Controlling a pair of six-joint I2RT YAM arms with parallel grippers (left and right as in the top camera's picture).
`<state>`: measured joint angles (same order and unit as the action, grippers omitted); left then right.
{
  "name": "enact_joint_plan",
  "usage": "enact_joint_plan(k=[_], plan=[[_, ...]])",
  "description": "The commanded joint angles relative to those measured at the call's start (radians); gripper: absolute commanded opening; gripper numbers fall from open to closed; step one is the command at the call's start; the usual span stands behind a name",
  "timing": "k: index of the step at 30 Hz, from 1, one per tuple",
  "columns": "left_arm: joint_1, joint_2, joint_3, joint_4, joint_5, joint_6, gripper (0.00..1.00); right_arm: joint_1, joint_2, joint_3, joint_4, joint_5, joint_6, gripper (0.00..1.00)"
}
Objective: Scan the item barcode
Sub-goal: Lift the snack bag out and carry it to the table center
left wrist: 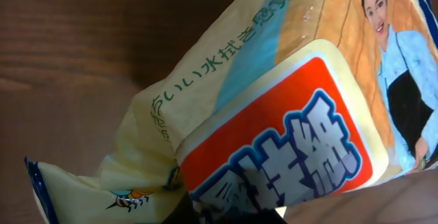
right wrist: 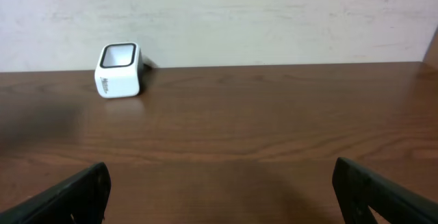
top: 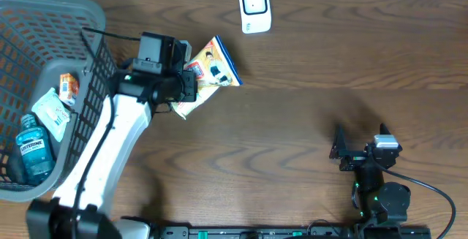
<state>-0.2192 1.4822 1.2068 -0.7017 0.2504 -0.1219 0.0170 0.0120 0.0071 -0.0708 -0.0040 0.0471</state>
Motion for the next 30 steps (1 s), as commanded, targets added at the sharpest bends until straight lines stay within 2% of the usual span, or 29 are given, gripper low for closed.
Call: enact_joint_plan(k=[1,24,25,26,27,28,29,30], plan=[[-0.001,0.068,0.004,0.011,-0.028,0.017,0.07,-0.01,-0.006,-0.002,-0.004,0.005,-0.011,0.99],[-0.092,0.416,-0.011,0.124,-0.035,0.013,0.07,-0.01,-0.006,-0.002,-0.004,0.005,-0.011,0.99],[-0.092,0.427,-0.011,0.124,-0.035,0.013,0.17,-0.01,-0.006,-0.002,-0.004,0.005,-0.011,0.99],[-0.092,0.438,-0.011,0.125,-0.035,0.013,0.35,-0.01,-0.006,-0.002,-0.004,0.005,-0.011,0.99],[-0.092,0.446,-0.011,0.125,-0.035,0.013,0.67,-0.01,-0.006,-0.002,-0.004,0.005,-0.011,0.99],[-0.092,0.452,-0.011,0.125,-0.035,0.013,0.91,-0.01,-0.006,-0.002,-0.004,0.005,-0.011,0.99],[-0.092,0.454,-0.011,0.124,-0.035,0.013,0.98,-0.01,-0.006,-0.002,-0.004,0.005,-0.011,0.99],[-0.092,0.454,-0.011,0.124,-0.036,0.013,0.99,-0.01,-0.006,-0.002,-0.004,0.005,-0.011,0.99]])
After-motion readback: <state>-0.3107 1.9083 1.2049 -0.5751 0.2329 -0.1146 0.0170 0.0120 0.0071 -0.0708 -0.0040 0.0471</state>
